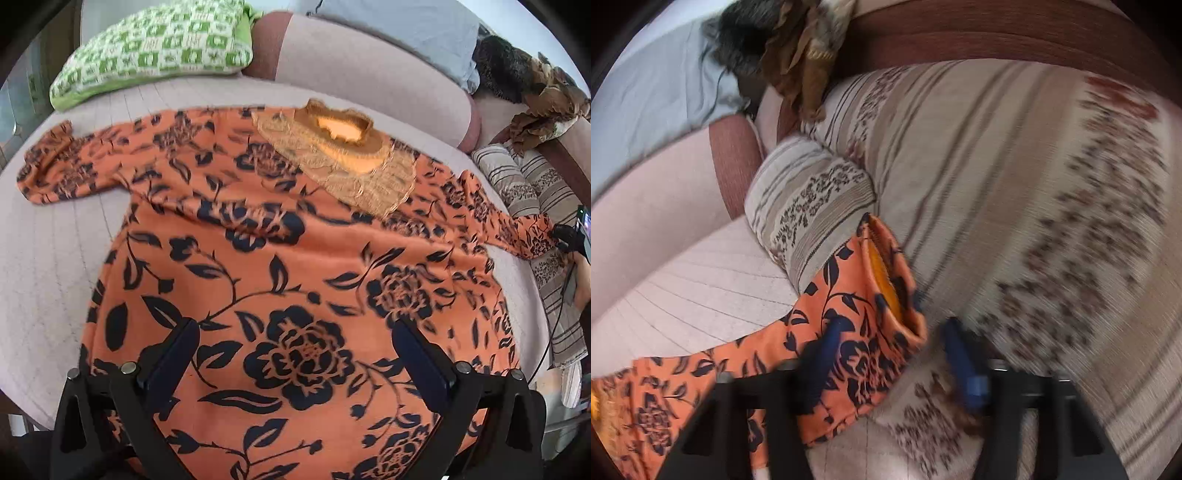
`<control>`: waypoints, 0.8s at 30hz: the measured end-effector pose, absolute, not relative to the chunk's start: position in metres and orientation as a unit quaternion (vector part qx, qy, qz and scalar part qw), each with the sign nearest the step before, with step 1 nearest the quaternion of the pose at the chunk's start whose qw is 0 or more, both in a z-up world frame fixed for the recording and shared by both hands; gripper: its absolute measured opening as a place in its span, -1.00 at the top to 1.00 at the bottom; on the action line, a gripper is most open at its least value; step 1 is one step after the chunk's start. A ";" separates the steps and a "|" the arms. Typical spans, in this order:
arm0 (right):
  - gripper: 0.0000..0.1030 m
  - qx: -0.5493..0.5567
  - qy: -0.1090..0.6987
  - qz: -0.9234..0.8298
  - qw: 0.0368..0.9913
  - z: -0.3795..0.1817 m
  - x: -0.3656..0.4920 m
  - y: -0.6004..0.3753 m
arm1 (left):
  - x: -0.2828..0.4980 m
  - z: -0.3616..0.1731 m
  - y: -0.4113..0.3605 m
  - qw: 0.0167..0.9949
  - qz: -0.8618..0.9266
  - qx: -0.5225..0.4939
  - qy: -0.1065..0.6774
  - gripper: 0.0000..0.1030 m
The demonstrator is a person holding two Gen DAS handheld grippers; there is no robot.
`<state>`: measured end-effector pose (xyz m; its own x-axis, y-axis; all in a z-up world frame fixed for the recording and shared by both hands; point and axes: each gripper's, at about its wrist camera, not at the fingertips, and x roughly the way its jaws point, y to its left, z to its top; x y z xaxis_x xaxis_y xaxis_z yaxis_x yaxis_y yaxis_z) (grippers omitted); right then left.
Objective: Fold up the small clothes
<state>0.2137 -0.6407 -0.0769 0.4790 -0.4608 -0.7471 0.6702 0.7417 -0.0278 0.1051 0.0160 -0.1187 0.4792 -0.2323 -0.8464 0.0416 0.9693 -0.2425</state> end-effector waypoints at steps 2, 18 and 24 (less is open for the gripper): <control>0.85 0.145 0.415 -0.331 0.835 -0.088 0.223 -0.646 | 0.108 -0.128 0.025 0.850 -0.068 -0.100 0.514 -1.00; 0.86 0.171 0.261 0.125 0.942 0.117 0.235 -0.285 | 0.096 -0.119 0.108 0.881 -0.018 -0.231 0.413 -1.00; 0.72 0.180 0.304 0.183 0.917 0.062 0.254 -0.156 | 0.088 -0.111 0.133 0.887 0.014 -0.256 0.383 -1.00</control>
<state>0.2542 -0.1562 0.0623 0.7484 0.4460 -0.4910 -0.2274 0.8679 0.4416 0.0884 0.1330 -0.1114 0.7060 -0.1706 -0.6873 -0.2219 0.8684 -0.4435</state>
